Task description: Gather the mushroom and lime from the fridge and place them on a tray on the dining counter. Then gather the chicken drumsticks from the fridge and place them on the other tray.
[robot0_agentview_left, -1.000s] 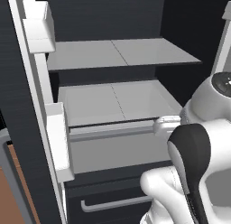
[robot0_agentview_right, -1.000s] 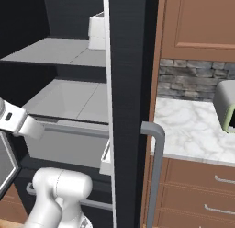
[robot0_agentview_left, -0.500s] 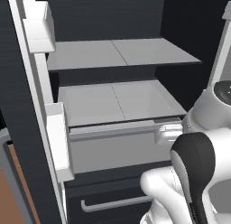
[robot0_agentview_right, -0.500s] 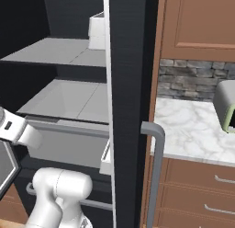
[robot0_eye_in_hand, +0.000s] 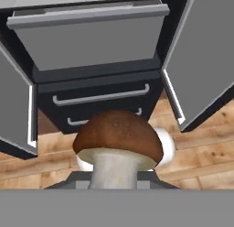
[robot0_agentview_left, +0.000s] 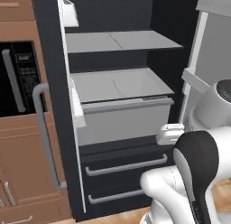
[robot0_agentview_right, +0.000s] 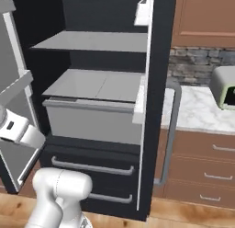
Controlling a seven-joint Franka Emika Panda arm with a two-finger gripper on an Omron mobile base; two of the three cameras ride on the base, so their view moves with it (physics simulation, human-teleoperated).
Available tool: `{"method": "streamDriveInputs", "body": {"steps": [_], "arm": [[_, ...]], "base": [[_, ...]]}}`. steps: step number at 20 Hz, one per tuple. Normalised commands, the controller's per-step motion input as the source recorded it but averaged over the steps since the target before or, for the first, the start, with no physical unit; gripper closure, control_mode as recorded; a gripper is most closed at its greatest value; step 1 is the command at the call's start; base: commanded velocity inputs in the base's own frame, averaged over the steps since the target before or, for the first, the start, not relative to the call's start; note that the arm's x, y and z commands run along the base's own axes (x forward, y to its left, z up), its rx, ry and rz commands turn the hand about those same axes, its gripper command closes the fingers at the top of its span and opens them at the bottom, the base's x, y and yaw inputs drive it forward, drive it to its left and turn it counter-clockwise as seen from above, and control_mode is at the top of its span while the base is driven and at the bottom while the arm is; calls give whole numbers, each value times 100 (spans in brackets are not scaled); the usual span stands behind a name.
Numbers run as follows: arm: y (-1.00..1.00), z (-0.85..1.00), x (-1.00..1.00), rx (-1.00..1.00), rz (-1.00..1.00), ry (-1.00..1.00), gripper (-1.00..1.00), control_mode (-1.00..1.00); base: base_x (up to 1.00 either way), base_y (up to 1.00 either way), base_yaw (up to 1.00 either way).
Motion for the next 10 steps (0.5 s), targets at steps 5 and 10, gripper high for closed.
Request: {"method": "streamDriveInputs", "body": {"steps": [5,10], "arm": [[0,0,0,0,0,0,100,100],[0,0,0,0,0,0,100,100]], "base": [[-73,89,-26],[-71,98,-31]]}}
